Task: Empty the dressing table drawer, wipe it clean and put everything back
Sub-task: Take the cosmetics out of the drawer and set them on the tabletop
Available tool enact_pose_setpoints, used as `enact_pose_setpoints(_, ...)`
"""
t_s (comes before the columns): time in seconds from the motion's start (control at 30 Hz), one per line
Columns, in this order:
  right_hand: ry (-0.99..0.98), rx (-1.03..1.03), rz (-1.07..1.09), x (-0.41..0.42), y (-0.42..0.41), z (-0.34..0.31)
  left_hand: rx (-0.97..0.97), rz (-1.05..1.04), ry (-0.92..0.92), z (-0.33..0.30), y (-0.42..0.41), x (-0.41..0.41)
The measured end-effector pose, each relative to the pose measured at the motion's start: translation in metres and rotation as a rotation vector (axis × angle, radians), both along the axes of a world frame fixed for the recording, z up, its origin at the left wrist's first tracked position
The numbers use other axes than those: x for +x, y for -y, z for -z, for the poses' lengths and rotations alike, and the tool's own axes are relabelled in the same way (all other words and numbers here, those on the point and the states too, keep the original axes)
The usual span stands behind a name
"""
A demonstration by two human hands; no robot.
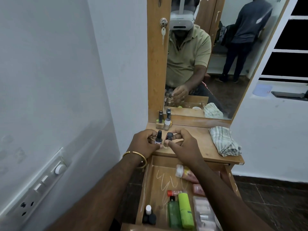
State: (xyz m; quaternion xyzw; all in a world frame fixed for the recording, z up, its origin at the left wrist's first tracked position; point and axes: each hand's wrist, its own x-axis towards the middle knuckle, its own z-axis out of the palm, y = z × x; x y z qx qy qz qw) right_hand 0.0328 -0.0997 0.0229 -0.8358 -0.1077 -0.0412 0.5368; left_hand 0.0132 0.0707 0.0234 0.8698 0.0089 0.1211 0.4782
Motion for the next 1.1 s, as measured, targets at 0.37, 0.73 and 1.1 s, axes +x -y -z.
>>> enact_pose_setpoints(0.37,0.071,-0.126,0.127,0.068,-0.021,0.015,-0.029,-0.183,0.025,0.013,0.006,0.069)
enact_pose_setpoints(0.73,0.119,-0.204,0.147,0.089,-0.029,0.027,-0.074,-0.189,-0.011,0.024,0.003,0.090)
enact_pose_setpoints(1.1,0.144,-0.231,0.153,0.073,-0.022,0.022,0.067,-0.239,-0.016,-0.004,0.008,0.068)
